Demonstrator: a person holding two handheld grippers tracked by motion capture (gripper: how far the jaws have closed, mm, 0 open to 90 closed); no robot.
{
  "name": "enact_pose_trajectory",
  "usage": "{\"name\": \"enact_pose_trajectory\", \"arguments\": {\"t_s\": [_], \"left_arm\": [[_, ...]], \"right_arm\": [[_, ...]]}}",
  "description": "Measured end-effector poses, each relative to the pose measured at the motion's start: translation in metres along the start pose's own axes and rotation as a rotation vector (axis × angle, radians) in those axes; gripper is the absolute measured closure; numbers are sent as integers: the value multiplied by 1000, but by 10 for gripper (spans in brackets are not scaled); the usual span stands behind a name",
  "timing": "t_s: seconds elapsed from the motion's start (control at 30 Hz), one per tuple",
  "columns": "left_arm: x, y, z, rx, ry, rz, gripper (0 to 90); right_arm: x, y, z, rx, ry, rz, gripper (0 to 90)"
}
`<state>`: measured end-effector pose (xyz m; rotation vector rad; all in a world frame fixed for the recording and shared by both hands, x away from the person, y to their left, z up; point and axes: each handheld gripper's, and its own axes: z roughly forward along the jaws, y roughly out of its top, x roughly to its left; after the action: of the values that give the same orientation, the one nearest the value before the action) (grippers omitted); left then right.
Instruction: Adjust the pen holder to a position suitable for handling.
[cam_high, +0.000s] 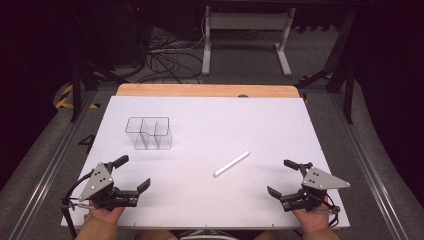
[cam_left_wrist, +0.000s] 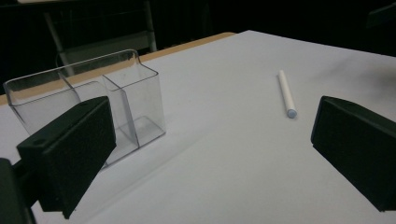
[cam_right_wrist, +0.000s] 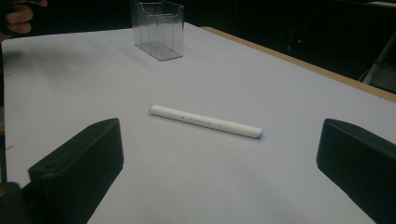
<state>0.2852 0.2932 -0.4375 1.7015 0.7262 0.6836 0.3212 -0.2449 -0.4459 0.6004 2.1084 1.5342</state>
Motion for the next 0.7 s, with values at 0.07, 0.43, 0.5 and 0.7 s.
{"name": "enact_pose_trajectory", "arguments": {"t_s": [0.07,0.43,0.5,0.7], "left_arm": [[0,0,0,1,1,3,13],[0,2,0,-1,-2,6,29],[1,2,-1,1,-4,13,29],[3,5,0,12,-16,4,29]], "right_arm": [[0,0,-1,0,0,0,16],[1,-1,-1,-4,7,-2,19],[1,-1,-1,2,7,-4,19],[1,-1,0,-4,14,0,22]]}}
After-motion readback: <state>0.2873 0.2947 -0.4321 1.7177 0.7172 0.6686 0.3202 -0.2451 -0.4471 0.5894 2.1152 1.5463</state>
